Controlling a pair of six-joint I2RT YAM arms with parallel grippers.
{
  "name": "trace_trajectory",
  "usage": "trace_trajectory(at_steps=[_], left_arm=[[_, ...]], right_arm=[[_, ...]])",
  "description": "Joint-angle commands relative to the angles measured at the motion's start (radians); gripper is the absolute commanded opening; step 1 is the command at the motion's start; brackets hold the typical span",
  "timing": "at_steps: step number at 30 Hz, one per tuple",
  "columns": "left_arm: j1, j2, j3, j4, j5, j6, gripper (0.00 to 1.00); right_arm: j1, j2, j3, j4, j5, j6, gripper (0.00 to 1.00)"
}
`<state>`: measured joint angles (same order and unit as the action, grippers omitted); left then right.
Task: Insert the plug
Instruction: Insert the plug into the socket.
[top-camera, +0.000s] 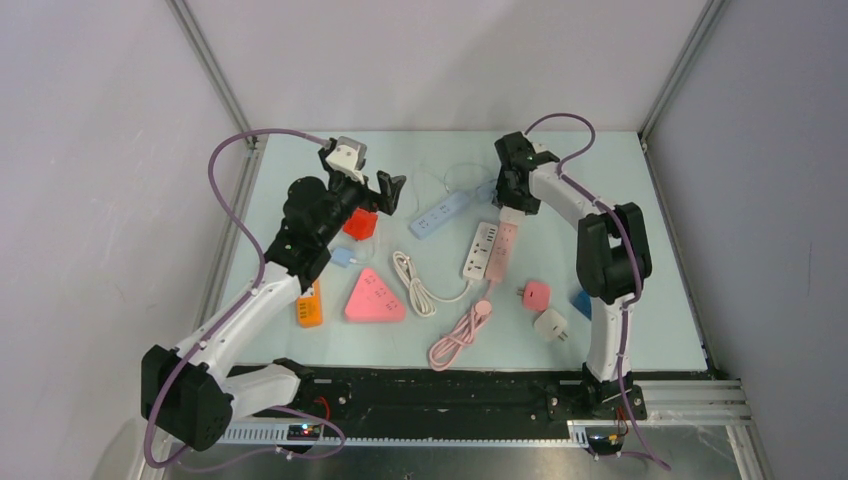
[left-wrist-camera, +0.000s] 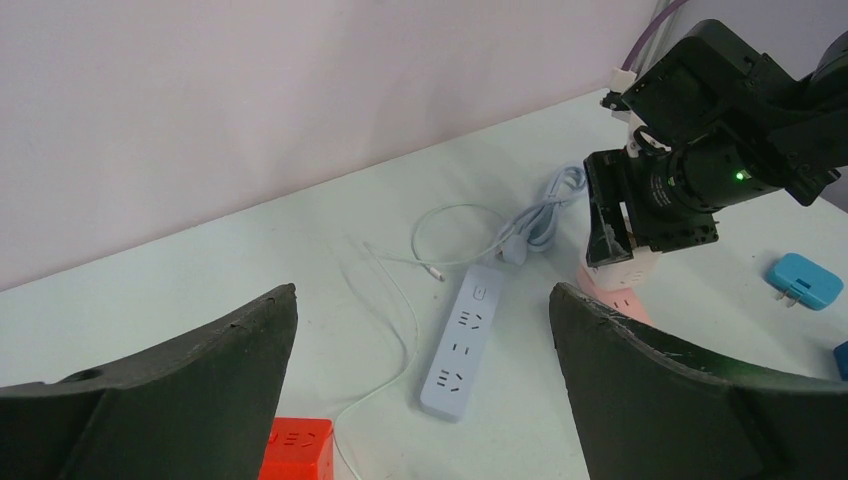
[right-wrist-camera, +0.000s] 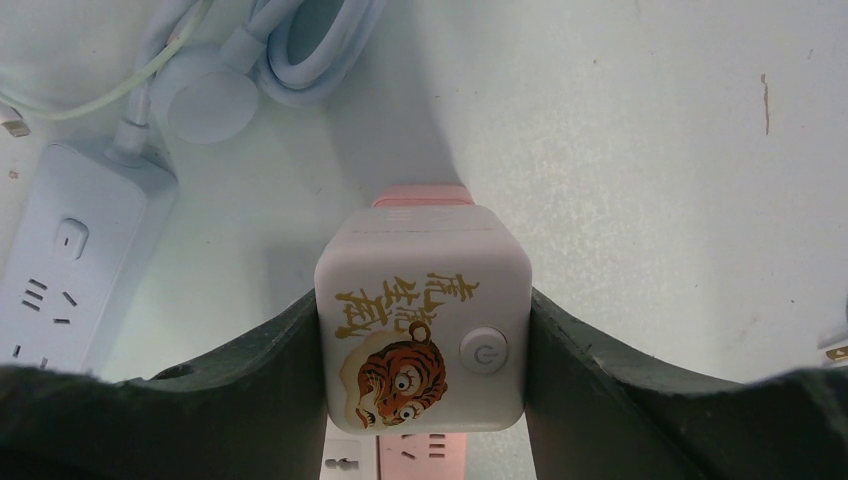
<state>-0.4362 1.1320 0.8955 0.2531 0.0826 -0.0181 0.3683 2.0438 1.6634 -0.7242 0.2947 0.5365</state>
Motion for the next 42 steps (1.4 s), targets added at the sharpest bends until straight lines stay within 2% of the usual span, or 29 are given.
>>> trace_trajectory(at_steps=[1, 3, 7, 9, 20, 28, 31, 36, 42], left_arm=[[0.004, -0.03, -0.012, 0.037, -0.007, 0.017, 1.0], [0.004, -0.031, -0.014, 0.035, -0.009, 0.017, 1.0], [0.003, -0.033, -0.015, 0.036, -0.012, 0.034, 1.0], [0.003, -0.033, -0.017, 0.036, -0.013, 0.04, 1.0], [0.004, -0.036, -0.02, 0.036, -0.009, 0.037, 1.0], [0.004, -0.038, -0.02, 0.035, -0.007, 0.038, 1.0], [0.005, -0.039, -0.019, 0.036, -0.007, 0.039, 1.0], [0.004, -0.04, -0.016, 0.035, -0.01, 0.043, 1.0], [0.004, -0.04, -0.016, 0.036, -0.011, 0.046, 1.0]], right_arm=[[0.014, 0.099, -0.021, -0.187, -0.012, 0.01, 0.19], [0.021, 0.108, -0.029, -0.183, -0.015, 0.012, 0.17], [0.025, 0.119, -0.049, -0.19, -0.03, 0.01, 0.02], [0.023, 0.124, -0.068, -0.194, -0.026, 0.009, 0.0], [-0.031, 0.127, -0.07, -0.219, -0.029, 0.018, 0.0], [-0.015, 0.188, 0.02, -0.283, -0.023, 0.038, 0.0], [0.033, 0.184, 0.022, -0.256, 0.022, -0.027, 0.0], [0.055, 0.143, -0.03, -0.201, 0.039, -0.107, 0.0], [-0.042, 0.097, -0.108, -0.155, -0.062, -0.054, 0.0]])
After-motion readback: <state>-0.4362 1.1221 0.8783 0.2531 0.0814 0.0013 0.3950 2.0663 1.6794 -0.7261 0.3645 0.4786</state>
